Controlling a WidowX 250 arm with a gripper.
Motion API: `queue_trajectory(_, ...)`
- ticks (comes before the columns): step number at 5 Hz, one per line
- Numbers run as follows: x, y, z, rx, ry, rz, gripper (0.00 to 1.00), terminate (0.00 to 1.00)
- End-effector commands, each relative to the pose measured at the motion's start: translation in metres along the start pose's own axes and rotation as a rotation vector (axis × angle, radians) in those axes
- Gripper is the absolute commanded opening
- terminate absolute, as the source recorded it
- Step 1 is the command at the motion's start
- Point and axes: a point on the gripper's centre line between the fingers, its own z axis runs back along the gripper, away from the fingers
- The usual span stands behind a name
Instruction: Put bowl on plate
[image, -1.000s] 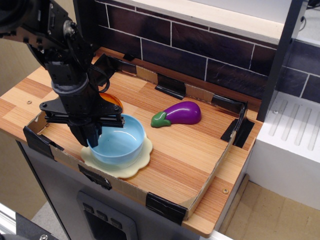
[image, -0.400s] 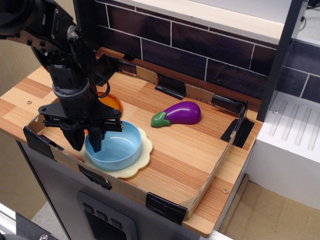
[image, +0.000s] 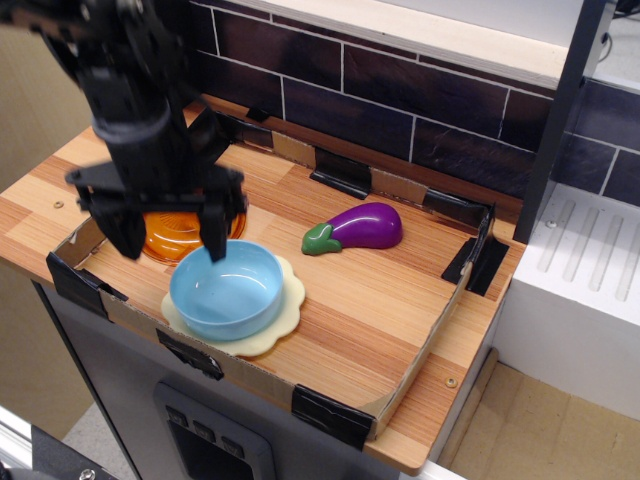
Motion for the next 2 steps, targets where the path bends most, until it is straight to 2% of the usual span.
queue_trajectory(1,0.0141,-0.0041,0.0288,0.017,-0.055,-0.011,1.0,0.0)
queue_trajectory(2,0.0141,-0.0041,0.0288,0.017,-0.055,-0.011,1.0,1.0)
